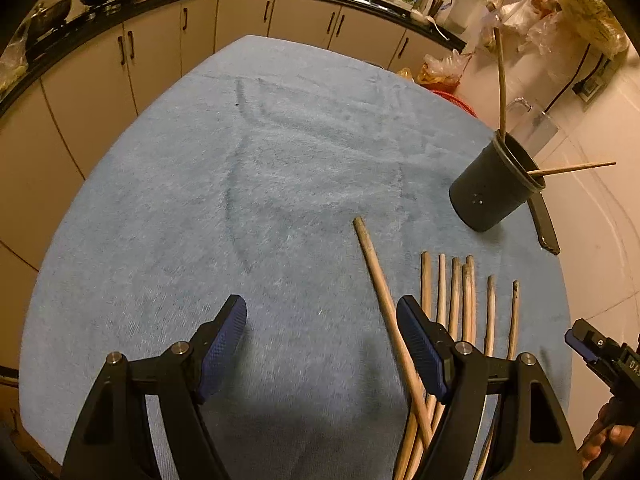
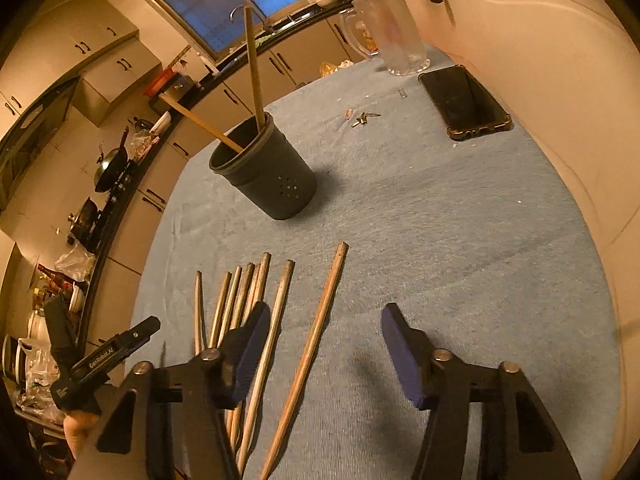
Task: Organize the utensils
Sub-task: 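Grasp another chopstick with the left tool while the right tool grasps one too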
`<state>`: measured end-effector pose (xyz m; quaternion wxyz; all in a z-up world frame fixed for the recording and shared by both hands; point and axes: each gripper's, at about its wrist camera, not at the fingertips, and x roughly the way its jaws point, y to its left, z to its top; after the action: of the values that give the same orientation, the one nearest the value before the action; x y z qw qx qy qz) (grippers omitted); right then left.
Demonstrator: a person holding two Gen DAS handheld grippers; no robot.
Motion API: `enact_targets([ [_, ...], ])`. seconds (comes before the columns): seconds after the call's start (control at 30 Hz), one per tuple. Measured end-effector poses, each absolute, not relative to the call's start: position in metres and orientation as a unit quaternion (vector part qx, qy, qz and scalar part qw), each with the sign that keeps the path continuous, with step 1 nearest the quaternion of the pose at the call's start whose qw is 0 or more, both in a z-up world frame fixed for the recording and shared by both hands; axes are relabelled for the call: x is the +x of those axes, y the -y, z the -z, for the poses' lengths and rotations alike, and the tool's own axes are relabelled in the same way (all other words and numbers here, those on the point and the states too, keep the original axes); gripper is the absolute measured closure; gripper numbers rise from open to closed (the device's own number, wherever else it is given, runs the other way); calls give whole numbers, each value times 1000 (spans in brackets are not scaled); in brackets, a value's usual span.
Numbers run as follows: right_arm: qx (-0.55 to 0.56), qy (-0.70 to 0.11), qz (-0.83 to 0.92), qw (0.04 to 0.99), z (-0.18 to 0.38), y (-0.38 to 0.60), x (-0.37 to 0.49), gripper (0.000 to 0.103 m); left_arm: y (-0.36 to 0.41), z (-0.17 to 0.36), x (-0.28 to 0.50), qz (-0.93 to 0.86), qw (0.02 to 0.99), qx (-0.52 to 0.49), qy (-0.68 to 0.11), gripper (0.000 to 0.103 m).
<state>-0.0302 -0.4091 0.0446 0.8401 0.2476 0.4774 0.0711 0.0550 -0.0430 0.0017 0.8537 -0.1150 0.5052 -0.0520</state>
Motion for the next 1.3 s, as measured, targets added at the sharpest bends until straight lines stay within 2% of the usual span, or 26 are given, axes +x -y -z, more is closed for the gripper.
enact_targets([
  [0.13, 250, -489, -76, 832, -38, 407, -16, 54, 48, -4, 78, 51, 846, -111, -519, 27],
  [0.27, 246, -494, -71, 831, -34, 404, -4, 55, 59, -5, 105, 56, 836, -101, -537, 51],
  [0.53, 232, -511, -62, 825, -24, 398, 16, 56, 85, 13, 140, 60, 815, -73, -572, 58],
  [0.6, 225, -516, -59, 824, -21, 397, 20, 56, 89, 18, 144, 60, 811, -66, -578, 67],
  [0.67, 220, -522, -57, 822, -18, 397, 27, 59, 91, 24, 146, 63, 805, -64, -586, 81],
  [0.77, 215, -528, -58, 819, -13, 398, 35, 63, 93, 28, 147, 63, 807, -56, -585, 92],
  [0.93, 217, -540, -48, 812, -6, 403, 50, 64, 85, 29, 150, 75, 803, -61, -588, 96],
  [1.3, 209, -570, -46, 793, 8, 385, 73, 69, 79, 34, 162, 96, 795, -45, -597, 95],
])
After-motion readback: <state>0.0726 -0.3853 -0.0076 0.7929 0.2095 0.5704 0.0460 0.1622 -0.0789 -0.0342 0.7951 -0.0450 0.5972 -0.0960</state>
